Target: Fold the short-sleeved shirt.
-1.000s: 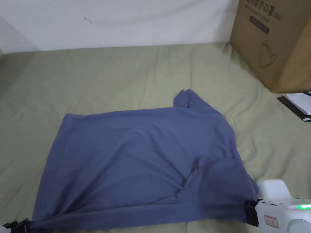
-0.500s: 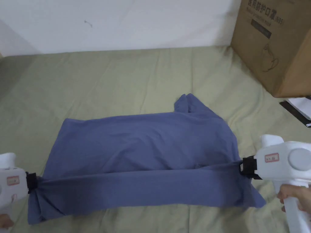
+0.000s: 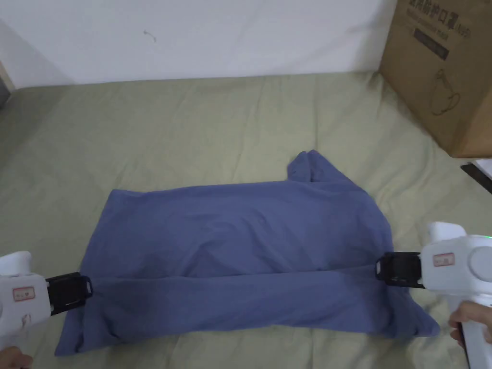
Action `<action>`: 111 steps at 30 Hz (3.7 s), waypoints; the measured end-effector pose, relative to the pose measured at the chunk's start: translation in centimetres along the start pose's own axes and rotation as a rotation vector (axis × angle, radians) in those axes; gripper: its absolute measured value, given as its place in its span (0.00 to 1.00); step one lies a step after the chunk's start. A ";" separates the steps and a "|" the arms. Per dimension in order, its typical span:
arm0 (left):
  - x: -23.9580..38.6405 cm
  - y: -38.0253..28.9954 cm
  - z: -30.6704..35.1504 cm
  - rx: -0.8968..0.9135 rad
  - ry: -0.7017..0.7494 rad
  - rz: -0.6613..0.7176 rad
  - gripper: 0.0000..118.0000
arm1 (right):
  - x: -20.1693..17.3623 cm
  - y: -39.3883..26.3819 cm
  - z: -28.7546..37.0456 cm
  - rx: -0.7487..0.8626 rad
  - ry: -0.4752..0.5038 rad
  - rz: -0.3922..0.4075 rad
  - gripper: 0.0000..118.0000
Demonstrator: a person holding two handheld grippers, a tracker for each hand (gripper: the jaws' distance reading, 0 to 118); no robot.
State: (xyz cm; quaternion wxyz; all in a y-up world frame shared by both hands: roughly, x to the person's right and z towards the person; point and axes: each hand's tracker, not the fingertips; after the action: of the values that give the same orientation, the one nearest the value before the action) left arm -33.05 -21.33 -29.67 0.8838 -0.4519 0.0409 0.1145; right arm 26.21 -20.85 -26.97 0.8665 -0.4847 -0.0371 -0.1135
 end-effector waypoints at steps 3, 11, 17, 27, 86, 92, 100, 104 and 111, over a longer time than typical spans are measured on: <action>-0.4 -2.4 2.5 0.024 -0.019 -0.039 0.73 | -0.3 -2.2 2.7 0.073 0.056 0.038 0.46; -1.0 -7.7 2.8 -0.040 -0.016 -0.095 0.00 | -1.3 -8.5 4.6 0.069 0.045 0.057 0.00; -1.4 -6.5 1.2 0.013 0.002 -0.028 0.69 | -0.5 -9.6 4.9 0.081 0.053 0.041 0.00; -0.4 -7.1 -3.0 -0.057 0.067 0.019 0.62 | 1.2 -10.3 4.6 0.085 0.018 -0.017 0.00; 4.1 -3.2 4.4 0.077 -0.130 -0.077 0.00 | 0.2 -1.1 4.4 0.058 0.132 -0.010 0.00; 5.4 -0.9 1.4 0.056 -0.092 -0.102 0.00 | 0.6 7.8 -3.3 -0.008 0.121 0.007 1.00; 5.7 0.4 -1.6 -0.003 -0.085 -0.083 0.00 | 1.5 15.3 -13.7 -0.128 0.063 -0.051 0.78; 5.5 0.8 -2.7 -0.026 -0.088 -0.071 0.00 | 0.1 15.2 -17.0 -0.213 -0.031 0.019 0.57; 5.6 3.3 -4.8 -0.033 -0.070 -0.072 0.25 | -2.7 14.5 -15.2 -0.181 -0.068 0.255 0.02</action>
State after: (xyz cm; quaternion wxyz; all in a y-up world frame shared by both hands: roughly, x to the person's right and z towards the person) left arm -28.21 -22.46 -36.10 0.8806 -0.4633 -0.0081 0.0988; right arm 26.30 -26.02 -47.51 0.8249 -0.5652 0.0059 0.0111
